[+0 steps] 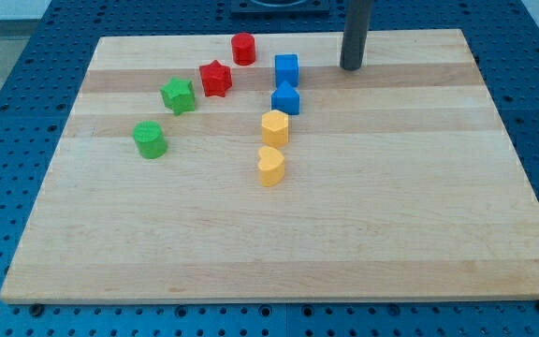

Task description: Slide the red star to the top left

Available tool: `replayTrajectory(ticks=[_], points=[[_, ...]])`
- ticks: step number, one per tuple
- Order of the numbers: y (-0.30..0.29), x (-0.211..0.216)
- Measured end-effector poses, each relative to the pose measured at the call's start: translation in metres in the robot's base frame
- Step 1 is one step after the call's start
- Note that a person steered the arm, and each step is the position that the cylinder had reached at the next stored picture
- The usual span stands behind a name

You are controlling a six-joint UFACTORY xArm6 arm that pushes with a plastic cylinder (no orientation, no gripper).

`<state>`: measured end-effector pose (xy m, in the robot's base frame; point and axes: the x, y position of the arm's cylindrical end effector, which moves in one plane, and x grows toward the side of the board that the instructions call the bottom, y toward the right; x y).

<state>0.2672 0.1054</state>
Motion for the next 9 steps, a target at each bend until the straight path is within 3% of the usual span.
replayTrajectory(ticks=[2,4,6,8,9], points=[[0.0,-0.008],[-0.004,-0.048],[-0.047,-0.06],[-0.115,-0.051],[-0.15,-0.009]])
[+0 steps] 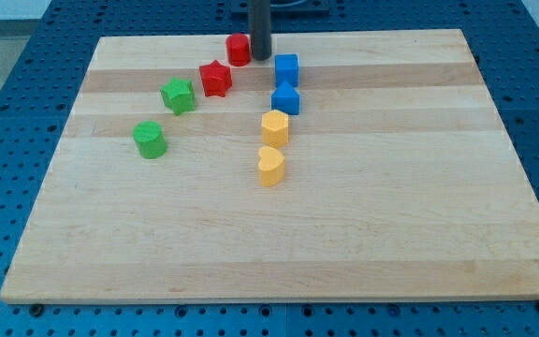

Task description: Slide the red star to the top left

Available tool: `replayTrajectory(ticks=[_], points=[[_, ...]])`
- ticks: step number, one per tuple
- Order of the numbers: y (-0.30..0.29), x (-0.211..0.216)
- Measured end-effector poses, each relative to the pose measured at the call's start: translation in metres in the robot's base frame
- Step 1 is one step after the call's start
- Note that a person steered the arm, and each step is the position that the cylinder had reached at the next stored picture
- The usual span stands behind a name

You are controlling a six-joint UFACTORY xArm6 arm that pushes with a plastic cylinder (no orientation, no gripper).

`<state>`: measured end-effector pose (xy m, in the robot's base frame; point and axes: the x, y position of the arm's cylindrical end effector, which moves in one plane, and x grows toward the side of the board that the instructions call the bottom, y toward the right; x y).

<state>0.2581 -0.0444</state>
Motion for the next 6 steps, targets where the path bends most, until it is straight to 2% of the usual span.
replayTrajectory(ticks=[3,4,6], points=[[-0.044,0.062],[-0.054,0.044],[-0.114,0.055]])
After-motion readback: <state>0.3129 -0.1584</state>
